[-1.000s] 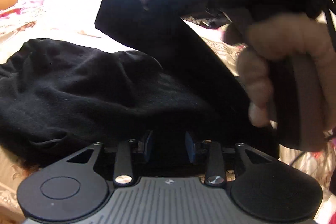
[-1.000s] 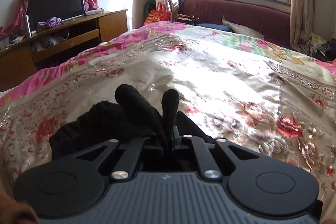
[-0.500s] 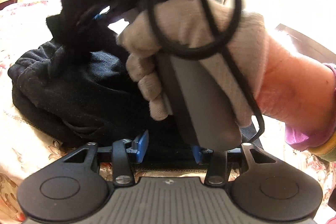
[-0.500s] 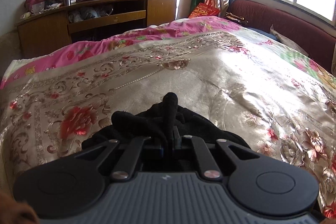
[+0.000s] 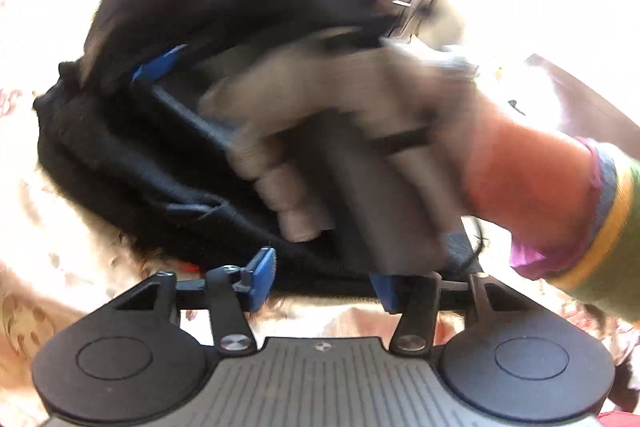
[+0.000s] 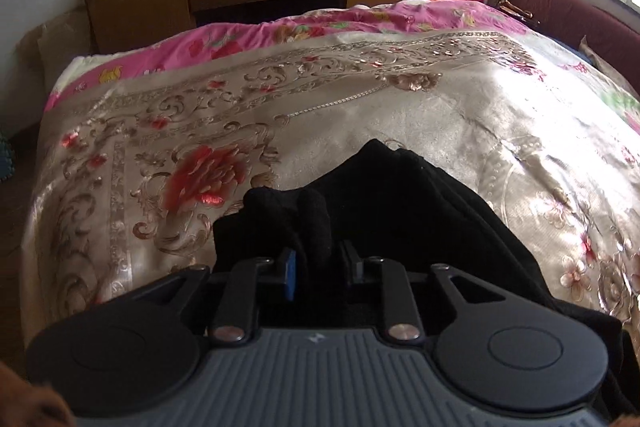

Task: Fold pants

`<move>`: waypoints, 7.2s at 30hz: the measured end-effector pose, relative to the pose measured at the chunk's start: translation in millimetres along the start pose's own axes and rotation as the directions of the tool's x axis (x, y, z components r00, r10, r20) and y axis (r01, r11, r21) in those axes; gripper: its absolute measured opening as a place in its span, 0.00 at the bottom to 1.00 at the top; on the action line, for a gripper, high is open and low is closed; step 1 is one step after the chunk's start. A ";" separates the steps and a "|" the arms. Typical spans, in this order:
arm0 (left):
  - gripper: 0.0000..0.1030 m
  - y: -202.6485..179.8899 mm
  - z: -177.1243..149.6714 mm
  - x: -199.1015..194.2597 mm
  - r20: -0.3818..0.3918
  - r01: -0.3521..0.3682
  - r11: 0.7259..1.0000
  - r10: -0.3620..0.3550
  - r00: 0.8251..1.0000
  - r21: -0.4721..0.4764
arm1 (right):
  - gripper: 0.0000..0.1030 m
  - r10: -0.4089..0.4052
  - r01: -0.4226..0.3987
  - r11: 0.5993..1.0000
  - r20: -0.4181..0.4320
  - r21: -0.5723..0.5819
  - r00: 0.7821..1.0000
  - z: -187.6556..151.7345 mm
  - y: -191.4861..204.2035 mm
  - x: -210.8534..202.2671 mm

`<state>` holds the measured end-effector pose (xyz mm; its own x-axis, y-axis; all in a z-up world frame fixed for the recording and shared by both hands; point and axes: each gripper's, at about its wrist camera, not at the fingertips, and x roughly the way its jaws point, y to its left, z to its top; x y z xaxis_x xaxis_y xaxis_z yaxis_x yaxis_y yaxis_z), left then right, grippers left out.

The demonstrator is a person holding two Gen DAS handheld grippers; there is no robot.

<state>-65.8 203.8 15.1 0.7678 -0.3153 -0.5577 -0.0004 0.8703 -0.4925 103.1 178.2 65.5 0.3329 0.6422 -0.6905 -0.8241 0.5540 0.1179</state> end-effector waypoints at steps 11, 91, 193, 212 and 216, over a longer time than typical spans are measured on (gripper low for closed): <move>0.64 -10.7 18.3 -21.3 0.071 -0.137 0.969 0.125 0.990 0.205 | 0.29 -0.297 0.267 0.931 0.091 0.248 0.951 -78.2 -103.6 -125.8; 0.85 -150.9 -11.9 123.1 -0.155 0.027 0.795 0.085 0.984 0.606 | 0.16 -0.147 0.039 0.357 0.015 0.933 0.989 -260.6 -220.7 -320.9; 0.97 -135.3 -13.1 20.0 -0.015 -0.191 0.829 0.233 0.972 0.525 | 0.52 -0.259 0.186 0.763 0.028 0.619 0.965 -235.7 -80.5 -243.7; 0.97 -156.2 -30.1 17.6 0.002 -0.245 0.800 0.292 0.956 0.547 | 0.53 -0.256 0.179 0.746 0.027 0.641 0.966 -246.1 -66.7 -249.6; 0.98 -157.7 -32.5 18.6 0.000 -0.248 0.797 0.297 0.955 0.551 | 0.54 -0.250 0.175 0.742 0.026 0.647 0.968 -248.7 -65.7 -248.5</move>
<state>-72.3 48.4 60.7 0.7331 -0.0428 -0.6788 0.1628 0.9800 0.1141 -39.5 -149.5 51.8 0.5403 0.4964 -0.6794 -0.2572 0.8662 0.4284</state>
